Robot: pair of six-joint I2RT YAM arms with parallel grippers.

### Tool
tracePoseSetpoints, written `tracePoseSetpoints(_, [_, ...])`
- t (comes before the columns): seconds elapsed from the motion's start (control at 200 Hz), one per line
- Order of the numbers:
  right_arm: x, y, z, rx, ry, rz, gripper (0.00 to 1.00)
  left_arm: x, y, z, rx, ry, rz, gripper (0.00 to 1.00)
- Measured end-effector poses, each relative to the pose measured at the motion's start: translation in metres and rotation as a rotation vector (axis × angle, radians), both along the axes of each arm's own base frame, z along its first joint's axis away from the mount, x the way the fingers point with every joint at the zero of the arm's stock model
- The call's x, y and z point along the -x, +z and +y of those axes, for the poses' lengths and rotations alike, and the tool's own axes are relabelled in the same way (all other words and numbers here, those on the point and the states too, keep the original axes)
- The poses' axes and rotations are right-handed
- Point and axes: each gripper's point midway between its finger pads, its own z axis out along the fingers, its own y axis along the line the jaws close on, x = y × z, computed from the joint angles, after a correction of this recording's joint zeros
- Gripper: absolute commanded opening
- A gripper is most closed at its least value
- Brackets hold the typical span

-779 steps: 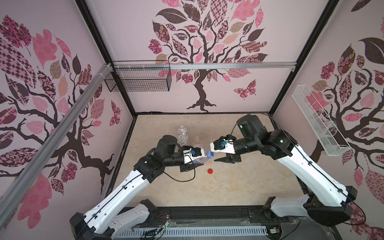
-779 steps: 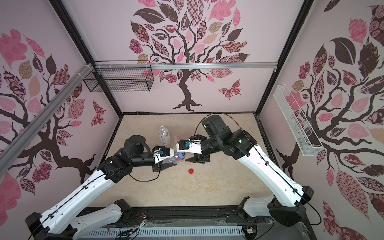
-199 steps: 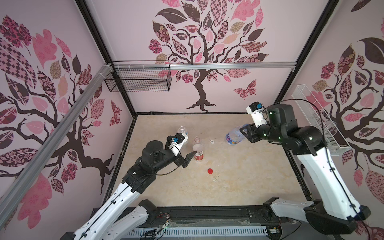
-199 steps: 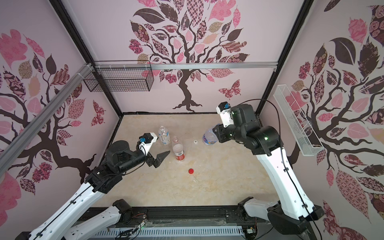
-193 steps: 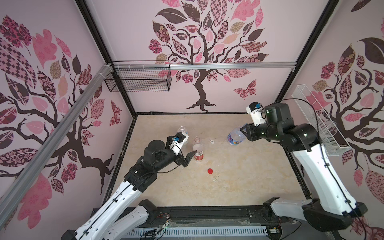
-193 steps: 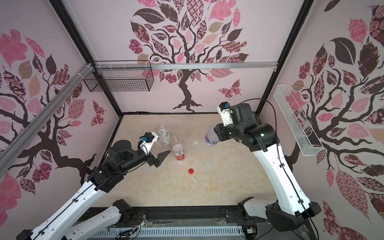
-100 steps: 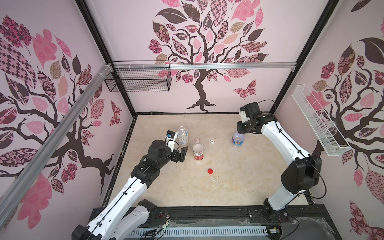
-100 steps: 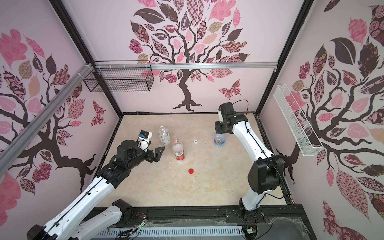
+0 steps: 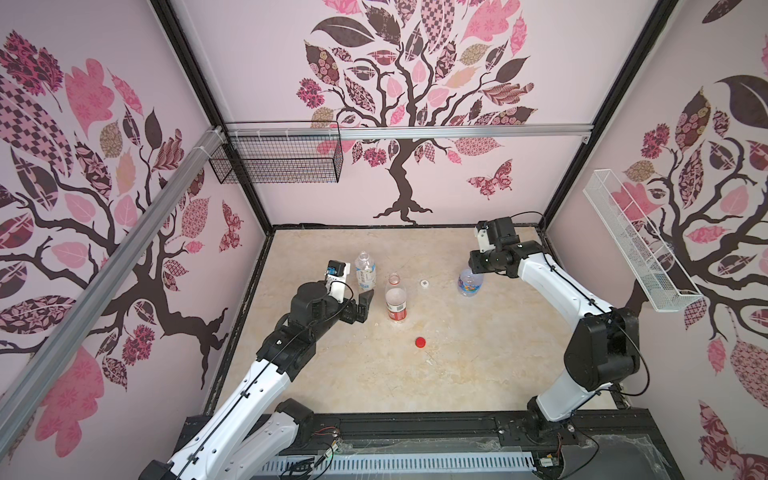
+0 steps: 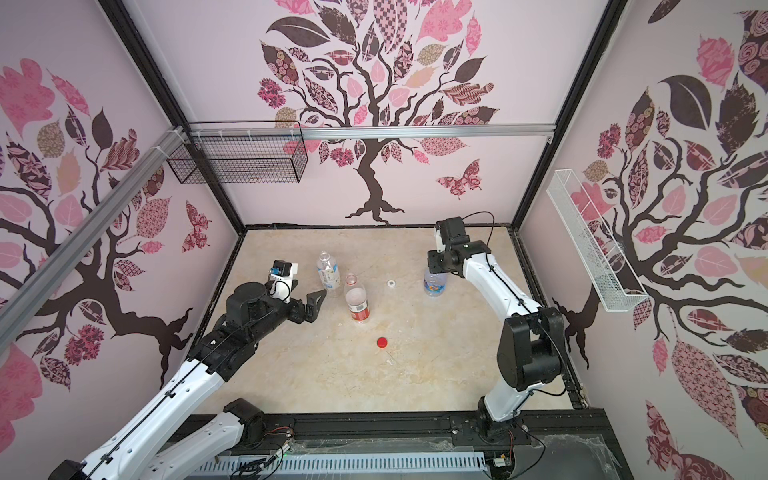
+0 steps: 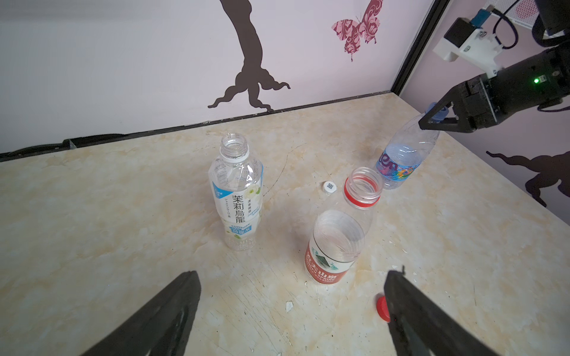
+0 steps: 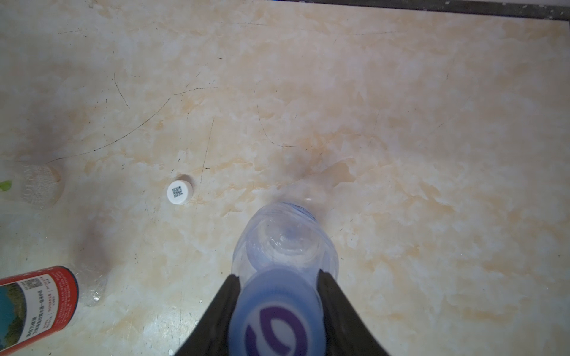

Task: Screw on the bottle caps
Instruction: Place the plastic bottle at the center of the board, then pick up the plastic bottle at the center of the board.

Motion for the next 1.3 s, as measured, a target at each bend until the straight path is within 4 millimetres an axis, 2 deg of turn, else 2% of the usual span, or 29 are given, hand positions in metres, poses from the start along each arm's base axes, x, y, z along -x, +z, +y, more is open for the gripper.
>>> tracePoseSetpoints(0.175, [0.007, -0.001, -0.002, -0.002, -0.007, 0.001, 0.64, 0.000, 0.000, 0.000, -0.002, -0.002, -0.003, 0.98])
tracePoseSetpoints(0.49, [0.011, -0.002, -0.003, -0.005, -0.006, 0.004, 0.69, 0.001, -0.001, -0.002, -0.010, -0.017, -0.003, 0.98])
tracePoseSetpoints(0.755, [0.017, 0.019, -0.009, 0.009, -0.019, -0.045, 0.80, -0.001, -0.008, -0.005, -0.023, -0.032, 0.004, 0.98])
tracePoseSetpoints(0.835, [0.023, 0.035, -0.013, 0.014, -0.022, -0.079, 0.82, -0.001, -0.014, -0.006, -0.033, -0.041, 0.016, 0.98])
tracePoseSetpoints(0.91, [0.031, 0.061, -0.013, 0.008, -0.009, -0.144, 0.84, 0.001, -0.024, -0.008, -0.045, -0.061, 0.024, 0.98])
tracePoseSetpoints(0.945, [0.036, 0.076, -0.012, 0.006, 0.003, -0.182, 0.98, 0.003, -0.030, -0.010, -0.046, -0.074, 0.027, 0.98])
tracePoseSetpoints(0.96, [0.038, 0.082, -0.010, 0.007, 0.013, -0.199, 0.99, 0.004, -0.033, -0.010, -0.046, -0.079, 0.028, 0.98])
tracePoseSetpoints(1.04, [0.057, 0.117, 0.006, -0.013, 0.079, -0.294, 0.99, 0.010, -0.056, -0.013, -0.043, -0.108, 0.040, 0.98])
tracePoseSetpoints(1.14, [0.081, 0.148, 0.029, -0.080, 0.169, -0.375, 0.99, 0.013, -0.086, -0.018, -0.041, -0.140, 0.060, 0.98])
tracePoseSetpoints(1.215, [0.093, 0.158, 0.035, -0.129, 0.209, -0.417, 0.99, 0.009, -0.099, -0.025, -0.031, -0.168, 0.048, 0.98])
tracePoseSetpoints(1.301, [0.104, 0.156, 0.039, -0.161, 0.243, -0.425, 0.99, 0.001, -0.108, -0.035, -0.006, -0.198, 0.015, 0.98])
